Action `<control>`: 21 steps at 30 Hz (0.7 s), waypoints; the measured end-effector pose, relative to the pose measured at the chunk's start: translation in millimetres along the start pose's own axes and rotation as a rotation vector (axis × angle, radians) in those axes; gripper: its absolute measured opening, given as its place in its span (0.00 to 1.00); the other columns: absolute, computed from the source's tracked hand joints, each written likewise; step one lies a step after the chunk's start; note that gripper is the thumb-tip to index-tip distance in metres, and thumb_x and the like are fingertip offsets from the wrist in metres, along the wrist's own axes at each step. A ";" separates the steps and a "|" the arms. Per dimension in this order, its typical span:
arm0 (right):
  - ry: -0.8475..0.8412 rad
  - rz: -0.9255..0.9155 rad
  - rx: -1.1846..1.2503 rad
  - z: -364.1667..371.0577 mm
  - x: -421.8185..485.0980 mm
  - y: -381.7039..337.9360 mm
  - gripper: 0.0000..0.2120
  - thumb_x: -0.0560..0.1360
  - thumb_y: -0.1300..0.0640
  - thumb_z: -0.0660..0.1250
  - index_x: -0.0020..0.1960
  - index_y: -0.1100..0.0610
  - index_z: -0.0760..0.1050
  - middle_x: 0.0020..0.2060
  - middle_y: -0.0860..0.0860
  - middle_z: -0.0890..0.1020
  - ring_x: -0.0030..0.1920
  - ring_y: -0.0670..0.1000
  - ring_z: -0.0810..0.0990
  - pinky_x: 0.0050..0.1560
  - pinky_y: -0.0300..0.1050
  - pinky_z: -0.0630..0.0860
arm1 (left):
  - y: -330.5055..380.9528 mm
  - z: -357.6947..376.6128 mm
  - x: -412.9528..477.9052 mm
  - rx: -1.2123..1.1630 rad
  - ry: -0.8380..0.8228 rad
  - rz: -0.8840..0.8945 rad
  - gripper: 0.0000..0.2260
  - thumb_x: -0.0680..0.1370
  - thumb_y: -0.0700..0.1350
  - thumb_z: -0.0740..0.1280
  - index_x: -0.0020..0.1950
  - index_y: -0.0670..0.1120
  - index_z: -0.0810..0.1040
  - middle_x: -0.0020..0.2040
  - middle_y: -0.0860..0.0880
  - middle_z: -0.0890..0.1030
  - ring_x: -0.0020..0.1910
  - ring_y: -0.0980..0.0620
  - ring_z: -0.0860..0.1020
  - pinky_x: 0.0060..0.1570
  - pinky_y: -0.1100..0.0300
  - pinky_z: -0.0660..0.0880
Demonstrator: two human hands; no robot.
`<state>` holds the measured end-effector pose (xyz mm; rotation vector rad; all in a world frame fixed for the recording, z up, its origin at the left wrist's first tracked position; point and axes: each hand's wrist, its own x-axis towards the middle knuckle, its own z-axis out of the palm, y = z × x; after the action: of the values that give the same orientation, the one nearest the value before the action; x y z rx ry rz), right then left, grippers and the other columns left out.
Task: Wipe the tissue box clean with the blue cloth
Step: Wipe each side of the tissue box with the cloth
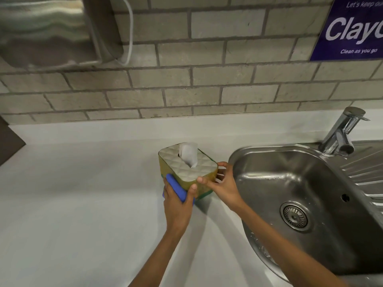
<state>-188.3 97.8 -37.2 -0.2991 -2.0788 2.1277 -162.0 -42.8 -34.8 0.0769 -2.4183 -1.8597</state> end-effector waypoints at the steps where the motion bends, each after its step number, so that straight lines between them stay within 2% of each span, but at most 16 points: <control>1: 0.005 -0.005 -0.011 1.4 -1.4 1.1 0.37 0.59 0.54 0.80 0.60 0.52 0.62 0.53 0.52 0.75 0.53 0.48 0.78 0.43 0.35 0.78 | -2.8 -1.7 -0.6 0.012 -0.004 -0.019 0.35 0.72 0.59 0.66 0.74 0.47 0.57 0.69 0.46 0.70 0.67 0.45 0.69 0.65 0.45 0.71; 3: 0.000 -0.031 -0.031 3.3 -4.6 3.7 0.36 0.59 0.51 0.80 0.58 0.49 0.62 0.54 0.51 0.76 0.53 0.45 0.77 0.42 0.33 0.78 | -7.7 -3.2 -3.0 0.056 0.032 -0.050 0.31 0.74 0.56 0.65 0.73 0.48 0.59 0.65 0.49 0.74 0.62 0.48 0.74 0.60 0.50 0.74; 4: -0.010 -0.047 -0.035 4.5 -6.6 5.0 0.34 0.59 0.50 0.79 0.57 0.48 0.62 0.54 0.51 0.76 0.53 0.44 0.77 0.42 0.32 0.78 | -9.7 -3.4 -4.4 0.071 0.061 -0.065 0.28 0.75 0.55 0.64 0.72 0.48 0.62 0.61 0.50 0.77 0.57 0.50 0.76 0.54 0.55 0.76; 6: -0.022 -0.081 -0.025 7.7 -11.0 7.6 0.28 0.63 0.51 0.77 0.54 0.44 0.63 0.55 0.51 0.75 0.54 0.44 0.77 0.42 0.32 0.79 | -12.0 -3.3 -6.2 0.075 0.109 -0.114 0.22 0.75 0.55 0.63 0.66 0.46 0.69 0.48 0.52 0.79 0.45 0.55 0.78 0.40 0.66 0.72; 8: -0.020 -0.104 -0.016 11.2 -16.5 11.1 0.24 0.66 0.53 0.75 0.51 0.41 0.62 0.56 0.52 0.74 0.54 0.44 0.76 0.43 0.34 0.79 | -13.8 -3.9 -7.2 0.056 0.143 -0.161 0.16 0.76 0.54 0.63 0.57 0.45 0.73 0.39 0.55 0.77 0.38 0.57 0.76 0.34 0.68 0.68; 9: -0.017 -0.109 -0.011 12.8 -19.5 13.3 0.23 0.67 0.54 0.74 0.51 0.41 0.62 0.56 0.51 0.73 0.54 0.44 0.76 0.43 0.34 0.79 | -14.5 -4.1 -7.9 0.040 0.157 -0.179 0.13 0.76 0.53 0.63 0.53 0.44 0.73 0.38 0.53 0.77 0.37 0.54 0.76 0.33 0.66 0.68; 11: -0.017 -0.118 0.002 16.3 -26.1 18.9 0.20 0.70 0.56 0.71 0.52 0.42 0.62 0.54 0.47 0.73 0.54 0.42 0.75 0.43 0.30 0.77 | -15.4 -4.8 -9.8 0.011 0.190 -0.215 0.11 0.77 0.51 0.63 0.47 0.43 0.72 0.41 0.42 0.79 0.38 0.46 0.76 0.36 0.61 0.69; 13: -0.017 -0.126 0.011 19.0 -32.0 24.0 0.19 0.72 0.57 0.69 0.52 0.42 0.62 0.53 0.42 0.72 0.54 0.41 0.75 0.43 0.28 0.76 | -15.4 -5.1 -11.5 -0.020 0.205 -0.248 0.10 0.78 0.49 0.63 0.45 0.43 0.71 0.45 0.35 0.78 0.40 0.44 0.76 0.39 0.56 0.70; 16: 0.001 -0.111 0.037 16.5 -34.2 25.9 0.19 0.73 0.60 0.67 0.56 0.47 0.61 0.53 0.44 0.72 0.55 0.42 0.74 0.46 0.29 0.76 | -12.5 -7.3 -16.8 -0.036 0.136 -0.288 0.08 0.78 0.49 0.63 0.43 0.46 0.71 0.43 0.42 0.78 0.42 0.44 0.77 0.40 0.58 0.72; 18: 0.006 -0.070 0.071 11.3 -31.6 23.7 0.20 0.74 0.62 0.66 0.60 0.52 0.61 0.52 0.45 0.72 0.54 0.43 0.74 0.47 0.32 0.77 | -10.2 -10.1 -22.6 -0.025 0.088 -0.308 0.08 0.77 0.48 0.63 0.38 0.52 0.69 0.38 0.48 0.77 0.38 0.49 0.77 0.34 0.63 0.70; 21: -0.007 -0.022 0.106 2.3 -25.6 18.9 0.18 0.74 0.65 0.64 0.61 0.56 0.63 0.52 0.48 0.74 0.53 0.48 0.75 0.46 0.32 0.77 | -5.7 -12.8 -34.3 -0.026 0.027 -0.327 0.07 0.76 0.47 0.64 0.38 0.54 0.70 0.36 0.51 0.78 0.35 0.55 0.77 0.32 0.64 0.69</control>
<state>-163.5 88.8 -55.0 -0.2549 -1.9543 2.2192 -126.7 -53.4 -38.4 0.5205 -2.4842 -1.9966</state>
